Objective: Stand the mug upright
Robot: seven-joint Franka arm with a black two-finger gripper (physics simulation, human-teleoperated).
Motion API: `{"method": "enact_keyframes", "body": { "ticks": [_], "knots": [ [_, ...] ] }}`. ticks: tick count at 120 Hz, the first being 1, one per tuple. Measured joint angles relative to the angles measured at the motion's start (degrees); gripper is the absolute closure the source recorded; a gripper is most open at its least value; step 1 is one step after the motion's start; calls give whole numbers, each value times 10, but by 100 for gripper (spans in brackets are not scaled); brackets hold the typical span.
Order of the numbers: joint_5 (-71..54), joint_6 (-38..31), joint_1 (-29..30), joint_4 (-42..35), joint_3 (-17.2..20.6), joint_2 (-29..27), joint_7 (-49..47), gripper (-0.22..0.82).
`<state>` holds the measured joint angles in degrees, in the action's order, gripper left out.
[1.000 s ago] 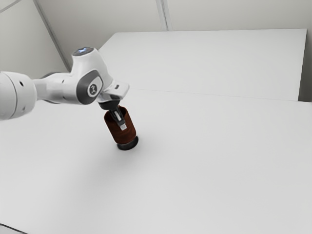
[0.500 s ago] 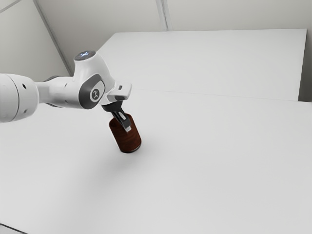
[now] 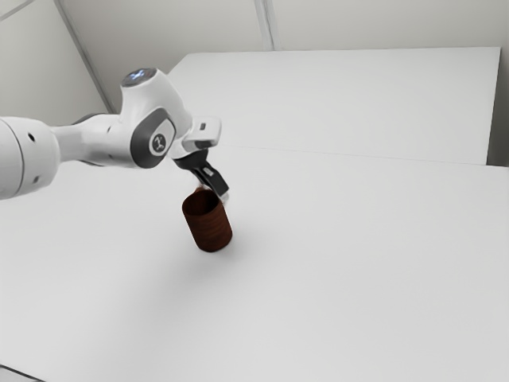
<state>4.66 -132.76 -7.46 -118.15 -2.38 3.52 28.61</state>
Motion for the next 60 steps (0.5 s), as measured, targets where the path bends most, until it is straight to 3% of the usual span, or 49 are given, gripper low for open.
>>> {"method": "enact_keyframes", "body": {
  "ticks": [22,48,60],
  "knots": [
    [14,68,-14,110,3,21,-18,2],
    [-13,264,-44,292,-45,71,-59,1],
    [-22,335,-39,324,-51,80,-80,0]
  ]
}}
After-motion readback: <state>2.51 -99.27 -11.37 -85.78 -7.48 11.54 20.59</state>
